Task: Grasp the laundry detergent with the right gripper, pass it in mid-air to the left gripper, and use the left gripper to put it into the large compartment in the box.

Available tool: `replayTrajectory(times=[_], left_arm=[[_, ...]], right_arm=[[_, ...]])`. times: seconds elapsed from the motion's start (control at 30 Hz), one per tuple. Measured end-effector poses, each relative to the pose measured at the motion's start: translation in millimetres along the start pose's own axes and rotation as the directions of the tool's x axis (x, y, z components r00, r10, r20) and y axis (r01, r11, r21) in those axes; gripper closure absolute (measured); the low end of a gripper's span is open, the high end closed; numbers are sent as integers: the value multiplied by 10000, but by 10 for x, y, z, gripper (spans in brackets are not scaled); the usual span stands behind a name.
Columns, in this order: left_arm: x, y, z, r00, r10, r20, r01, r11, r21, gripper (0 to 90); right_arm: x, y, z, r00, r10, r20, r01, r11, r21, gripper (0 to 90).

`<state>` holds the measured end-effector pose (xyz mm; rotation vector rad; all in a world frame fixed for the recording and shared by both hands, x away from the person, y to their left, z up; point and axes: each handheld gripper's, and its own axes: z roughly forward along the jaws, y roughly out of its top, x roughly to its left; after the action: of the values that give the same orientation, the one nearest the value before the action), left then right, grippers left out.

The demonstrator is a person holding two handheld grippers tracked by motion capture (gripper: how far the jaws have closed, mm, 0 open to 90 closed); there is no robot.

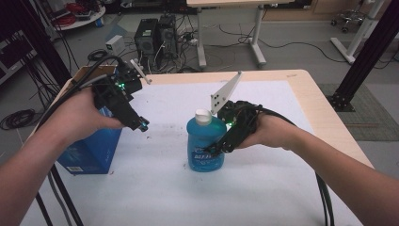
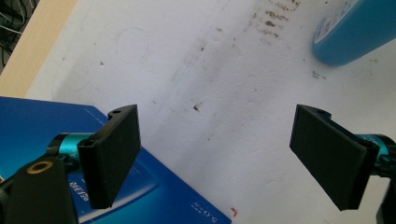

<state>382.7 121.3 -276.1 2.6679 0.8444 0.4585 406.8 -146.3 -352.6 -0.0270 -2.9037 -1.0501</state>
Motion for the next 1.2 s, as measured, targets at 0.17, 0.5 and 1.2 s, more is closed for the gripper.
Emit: replayTrajectory(times=[0.17,0.5,1.2], left_arm=[[-4,-5,-9,10000,40,33,-40,10000,-20,165],[8,48,-105,9920,706,1048,-679,9973,-289,165],[60,574,-688,9075,3068,2871,-2646,9480,-1767,165]], right_arm=[[-4,-5,-10,10000,-24,-36,24,10000,-23,435],[-63,40,-88,9996,120,-254,-118,9999,103,452],[-170,792,-467,9966,-684,-455,696,9973,238,456]])
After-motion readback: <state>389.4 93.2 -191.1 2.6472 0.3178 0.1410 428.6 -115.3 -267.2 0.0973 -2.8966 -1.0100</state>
